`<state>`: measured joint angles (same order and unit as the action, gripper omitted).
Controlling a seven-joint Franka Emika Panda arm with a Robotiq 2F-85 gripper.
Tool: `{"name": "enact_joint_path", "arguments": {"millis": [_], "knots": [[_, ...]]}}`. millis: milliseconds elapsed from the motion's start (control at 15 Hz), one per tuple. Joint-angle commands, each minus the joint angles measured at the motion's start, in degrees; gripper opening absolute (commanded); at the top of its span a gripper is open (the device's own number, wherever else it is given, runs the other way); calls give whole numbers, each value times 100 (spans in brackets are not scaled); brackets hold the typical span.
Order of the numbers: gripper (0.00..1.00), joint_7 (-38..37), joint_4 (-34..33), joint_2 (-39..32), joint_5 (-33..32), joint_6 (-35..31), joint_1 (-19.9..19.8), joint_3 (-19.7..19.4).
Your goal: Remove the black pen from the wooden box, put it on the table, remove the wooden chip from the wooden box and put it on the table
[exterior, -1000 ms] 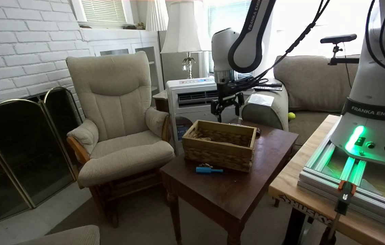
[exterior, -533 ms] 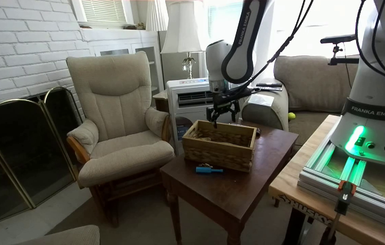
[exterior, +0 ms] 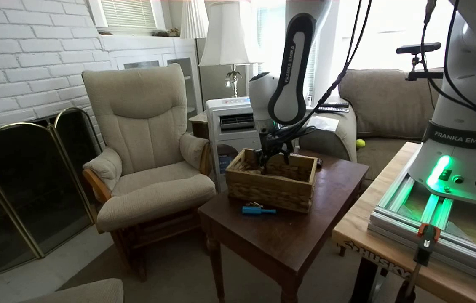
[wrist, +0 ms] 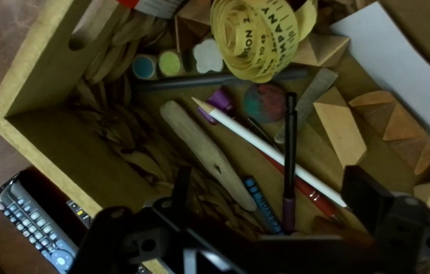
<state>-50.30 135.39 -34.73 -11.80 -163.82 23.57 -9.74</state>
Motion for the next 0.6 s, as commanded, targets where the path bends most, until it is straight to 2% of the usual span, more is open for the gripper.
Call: {"name": "enact_joint_path", "arguments": {"millis": [0, 267, 533], "knots": [[100, 72, -362, -393, 407, -33, 31, 67], [100, 237, -611, -543, 664, -20, -74, 214], [100, 60, -874, -779, 804, -164, 58, 74]]}}
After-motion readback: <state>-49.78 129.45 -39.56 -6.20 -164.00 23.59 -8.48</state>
